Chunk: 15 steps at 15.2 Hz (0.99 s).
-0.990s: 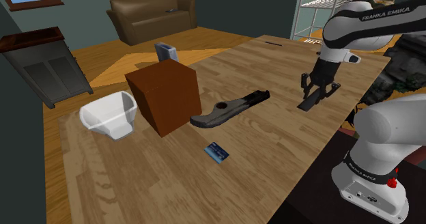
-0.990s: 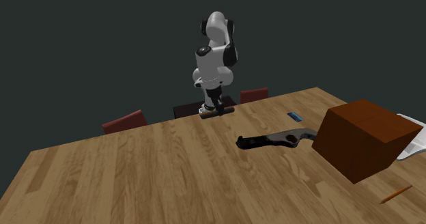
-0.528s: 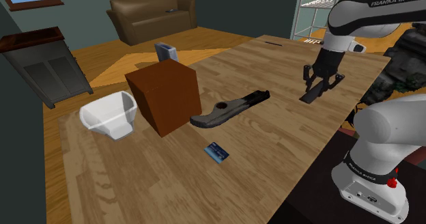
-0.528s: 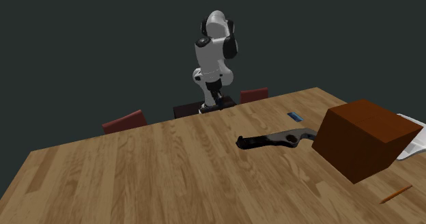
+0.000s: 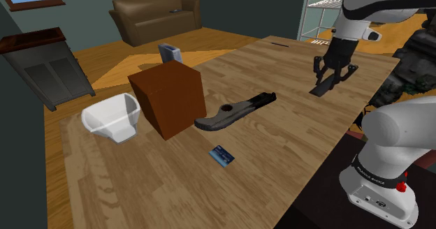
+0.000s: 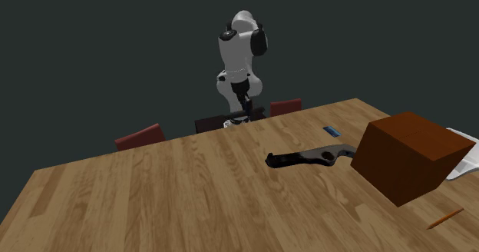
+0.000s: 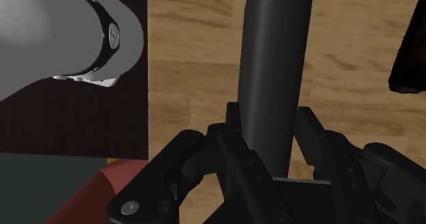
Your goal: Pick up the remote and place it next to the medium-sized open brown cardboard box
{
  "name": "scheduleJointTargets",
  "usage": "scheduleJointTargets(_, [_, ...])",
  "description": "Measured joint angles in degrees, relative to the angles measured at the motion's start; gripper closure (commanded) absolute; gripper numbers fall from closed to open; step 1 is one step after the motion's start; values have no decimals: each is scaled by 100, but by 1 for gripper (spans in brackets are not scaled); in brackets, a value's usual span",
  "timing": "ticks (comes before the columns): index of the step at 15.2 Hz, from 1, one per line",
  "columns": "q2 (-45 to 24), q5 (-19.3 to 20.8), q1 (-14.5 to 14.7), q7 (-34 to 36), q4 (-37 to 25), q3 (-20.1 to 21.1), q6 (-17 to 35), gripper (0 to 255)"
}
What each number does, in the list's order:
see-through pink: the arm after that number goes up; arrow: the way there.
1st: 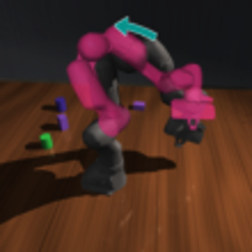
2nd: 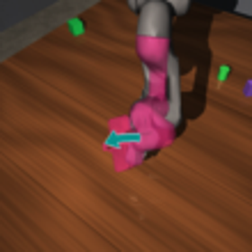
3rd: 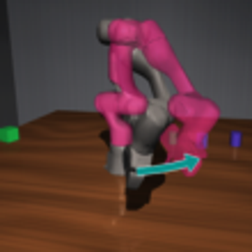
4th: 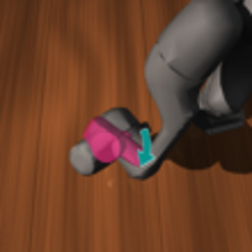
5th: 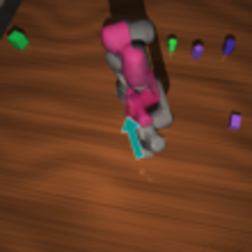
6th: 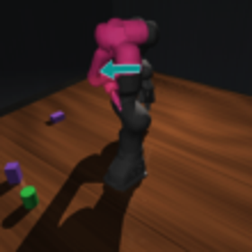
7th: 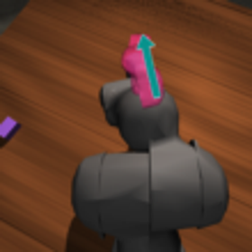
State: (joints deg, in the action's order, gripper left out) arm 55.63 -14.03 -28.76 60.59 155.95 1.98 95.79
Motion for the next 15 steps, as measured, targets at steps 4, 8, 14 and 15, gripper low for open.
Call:
scheduleJointTargets(4, [-45, 27, -3, 58, -338, -25, -286, 255])
scheduleJointTargets(8, [-99, 51, -5, 110, -658, -48, -549, 255])
scheduleJointTargets(14, [-196, 76, 0, 194, -1167, -80, -951, 255])
scheduleJointTargets(15, [-227, 79, 1, 211, -1268, -84, -1020, 255])
